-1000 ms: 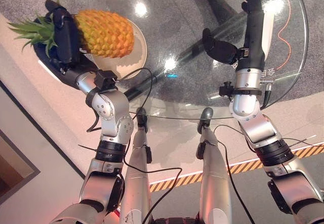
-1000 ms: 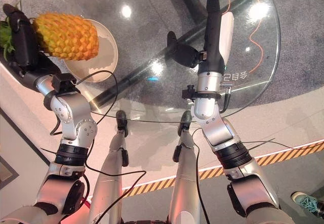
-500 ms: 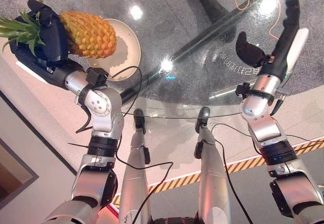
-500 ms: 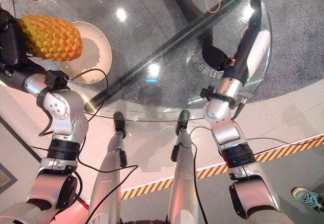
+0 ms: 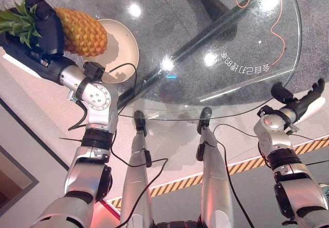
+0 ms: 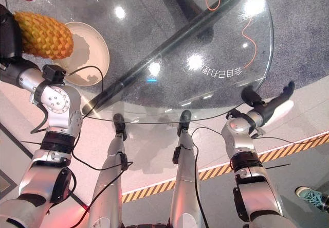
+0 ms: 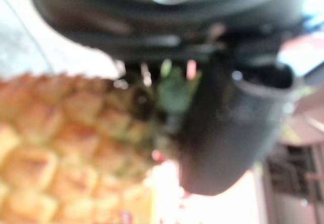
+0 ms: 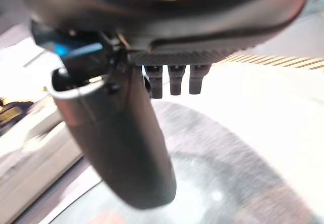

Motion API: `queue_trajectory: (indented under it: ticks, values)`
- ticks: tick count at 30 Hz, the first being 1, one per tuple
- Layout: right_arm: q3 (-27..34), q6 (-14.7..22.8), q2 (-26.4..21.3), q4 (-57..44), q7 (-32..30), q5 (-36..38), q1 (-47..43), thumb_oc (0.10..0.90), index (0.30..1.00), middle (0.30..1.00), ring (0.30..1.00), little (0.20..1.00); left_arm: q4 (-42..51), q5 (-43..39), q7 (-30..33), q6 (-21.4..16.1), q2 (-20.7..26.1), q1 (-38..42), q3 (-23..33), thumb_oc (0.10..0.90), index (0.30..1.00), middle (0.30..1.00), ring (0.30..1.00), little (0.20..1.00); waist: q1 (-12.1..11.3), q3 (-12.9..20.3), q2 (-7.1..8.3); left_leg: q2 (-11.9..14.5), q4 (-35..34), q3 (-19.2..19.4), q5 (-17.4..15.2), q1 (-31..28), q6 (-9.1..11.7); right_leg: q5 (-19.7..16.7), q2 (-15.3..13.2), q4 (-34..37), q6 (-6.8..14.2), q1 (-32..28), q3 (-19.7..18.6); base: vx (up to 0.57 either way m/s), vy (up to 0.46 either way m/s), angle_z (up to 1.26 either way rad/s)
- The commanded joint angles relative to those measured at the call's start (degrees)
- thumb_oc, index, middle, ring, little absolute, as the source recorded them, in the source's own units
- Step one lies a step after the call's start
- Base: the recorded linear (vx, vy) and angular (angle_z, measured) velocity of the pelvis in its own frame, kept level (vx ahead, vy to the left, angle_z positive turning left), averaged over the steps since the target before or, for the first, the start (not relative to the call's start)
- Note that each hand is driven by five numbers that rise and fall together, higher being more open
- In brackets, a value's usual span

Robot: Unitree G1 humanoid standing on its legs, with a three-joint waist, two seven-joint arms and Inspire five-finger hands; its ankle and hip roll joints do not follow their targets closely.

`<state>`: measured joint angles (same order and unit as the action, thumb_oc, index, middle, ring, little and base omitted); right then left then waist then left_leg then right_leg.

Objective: Pick up the fruit to the plate

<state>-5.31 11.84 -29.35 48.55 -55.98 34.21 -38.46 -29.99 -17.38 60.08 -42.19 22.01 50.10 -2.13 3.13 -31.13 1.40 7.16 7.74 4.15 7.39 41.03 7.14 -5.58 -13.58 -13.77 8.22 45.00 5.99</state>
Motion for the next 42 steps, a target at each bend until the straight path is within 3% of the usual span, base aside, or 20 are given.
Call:
queue_trajectory:
  ticks: [1,11,16,21,42]
  values:
    - [3.4,2.1,-4.4,4.4,0.5,4.7,-1.4,0.800,0.900,0.900,0.900,0.900,1.4,5.1,0.4,-6.2,6.9,8.3,-0.2,0.100,0.300,0.300,0.300,0.200,-1.4,1.3,2.11,-1.4,2.3,-0.3,-3.7,0.8,0.1,0.2,2.9,3.9,-0.4,-3.3,2.7,-0.02,-0.055,-0.02]
    - [1.2,-2.1,-4.4,20.0,10.1,8.4,-3.5,0.800,0.900,0.900,0.900,0.900,-5.7,3.7,0.0,-4.6,9.5,13.0,-4.5,0.100,0.300,0.300,0.300,0.200,-1.4,1.3,2.23,-1.2,2.9,-0.5,-4.1,1.2,-0.2,0.3,3.2,3.5,-0.4,-3.0,2.8,0.00,-0.008,0.00]
    - [0.0,-6.4,-4.4,23.3,13.5,8.0,-3.1,0.800,0.900,0.900,0.900,0.900,-8.6,4.0,-0.2,-2.9,10.0,13.9,-5.8,0.100,0.300,0.300,0.300,0.200,-1.3,1.3,2.33,-1.2,3.2,-0.6,-4.3,1.4,-0.3,0.4,3.4,3.2,-0.4,-2.8,2.6,0.00,0.000,0.00]
    - [-0.7,-7.8,-4.5,24.9,16.5,7.9,-2.7,0.800,0.900,0.900,0.900,0.900,-11.4,3.5,-1.2,-2.2,11.1,14.3,-6.8,0.100,0.300,0.300,0.300,0.200,-1.0,1.3,2.50,-1.0,3.3,-0.6,-4.3,1.6,-0.2,0.5,3.5,3.2,-0.4,-2.6,2.4,0.00,0.000,0.00]
    - [-2.1,-6.8,-3.5,25.5,18.3,6.0,-3.3,0.800,0.900,0.900,0.900,0.900,-20.2,-1.7,-8.1,-2.9,12.2,15.9,-8.1,0.100,0.300,0.300,0.300,0.200,-0.1,1.3,2.83,-0.6,3.4,-0.7,-5.4,1.4,0.2,1.8,4.2,2.7,-0.5,-2.1,1.5,0.00,0.000,0.00]
